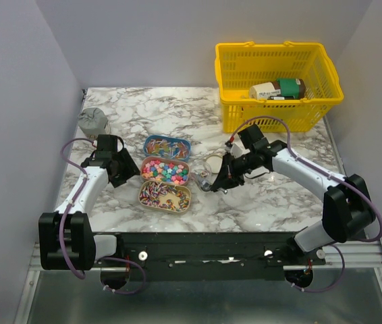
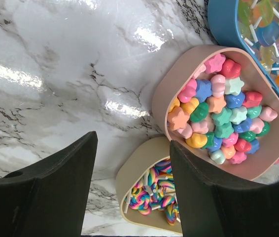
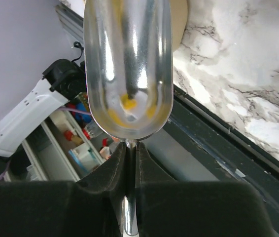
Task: Pack the candies
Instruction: Place the fake candies in the packing bottle, then scoop the fake candies from the storage box.
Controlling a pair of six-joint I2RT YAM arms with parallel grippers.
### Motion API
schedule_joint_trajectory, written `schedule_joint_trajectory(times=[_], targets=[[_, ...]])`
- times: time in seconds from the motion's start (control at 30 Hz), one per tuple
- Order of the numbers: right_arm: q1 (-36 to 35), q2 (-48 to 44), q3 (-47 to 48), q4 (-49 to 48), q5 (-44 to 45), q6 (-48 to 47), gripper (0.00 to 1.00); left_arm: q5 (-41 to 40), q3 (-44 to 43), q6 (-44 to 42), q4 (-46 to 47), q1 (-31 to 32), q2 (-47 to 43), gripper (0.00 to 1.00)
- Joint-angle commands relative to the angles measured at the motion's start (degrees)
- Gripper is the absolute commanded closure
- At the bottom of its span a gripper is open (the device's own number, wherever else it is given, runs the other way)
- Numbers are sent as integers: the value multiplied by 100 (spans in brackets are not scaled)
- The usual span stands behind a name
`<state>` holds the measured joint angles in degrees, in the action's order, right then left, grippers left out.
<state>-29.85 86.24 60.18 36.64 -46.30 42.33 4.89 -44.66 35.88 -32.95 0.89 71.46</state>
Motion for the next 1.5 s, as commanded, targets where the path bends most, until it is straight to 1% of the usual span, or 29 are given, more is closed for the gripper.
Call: schedule_joint_trajectory(times=[0.0, 0.27, 0.5, 0.6, 0.67, 0.7, 0.73, 0.8, 0.83, 0.87, 0.9, 0.93, 0.97, 1.0, 1.03, 1.07, 1.1, 1.2, 1.37, 1.43, 1.47], targets=[[119, -54, -287, -544, -546, 574, 99, -102, -130, 42, -133, 26, -89, 30], [207, -221, -481, -1177, -942, 1137, 99, -128, -174, 42, -133, 26, -97, 30], [207, -353, -543, -1177, -1030, 1041, 99, -163, -192, 42, -133, 26, -106, 30], [198, -380, -246, -1002, -969, 550, 99, -163, -183, 42, -133, 34, -97, 30], [128, -353, 211, -196, -531, -283, 99, -137, -192, 59, -133, 26, -89, 30], [-89, -336, 448, 138, -224, -565, 99, -111, -200, 77, -124, 26, -71, 30], [-240, -309, 981, 742, 475, -968, 99, -93, -209, 95, -115, 26, -36, 30], [-643, -230, 1380, 1028, 963, -1164, 99, -84, -306, 147, -159, 26, 8, 30], [-758, -213, 1634, 1160, 1383, -1209, 99, -76, -349, 165, -168, 34, 26, 30], [-864, -195, 1767, 1187, 1579, -1253, 99, -84, -402, 174, -177, 26, 26, 30], [-1135, -143, 1873, 1222, 1737, -1314, 99, -84, -420, 191, -194, 26, 17, 30], [-1285, -107, 1996, 1370, 2209, -1489, 99, -102, -438, 191, -177, 26, -18, 30], [-1452, -46, 2215, 1450, 2466, -1621, 99, -102, -429, 191, -159, 26, -36, 30], [-1793, 33, 2278, 1494, 2677, -1753, 99, -119, -412, 191, -107, 26, -44, 30], [-1962, 77, 2339, 1556, 3184, -2006, 99, -145, -403, 183, -89, 26, -45, 30], [-2146, 112, 2410, 1661, 3476, -2113, 99, -163, -377, 174, -98, 26, -36, 30], [-2427, 139, 2428, 1705, 3679, -2219, 99, -155, -376, 165, -106, 26, -18, 30], [-2902, 209, 2384, 1732, 4312, -2693, 99, -128, -350, 86, -141, 26, -1, 30], [-3431, 297, 2445, 1785, 5375, -3520, 99, -338, -376, 7, -177, 17, -62, 30], [-3624, 393, 2603, 1890, 5658, -3774, 99, -339, -455, 42, -291, 26, -36, 31], [-3660, 420, 2560, 1760, 5667, -3863, 99, -322, -438, 33, -265, 26, -36, 31]])
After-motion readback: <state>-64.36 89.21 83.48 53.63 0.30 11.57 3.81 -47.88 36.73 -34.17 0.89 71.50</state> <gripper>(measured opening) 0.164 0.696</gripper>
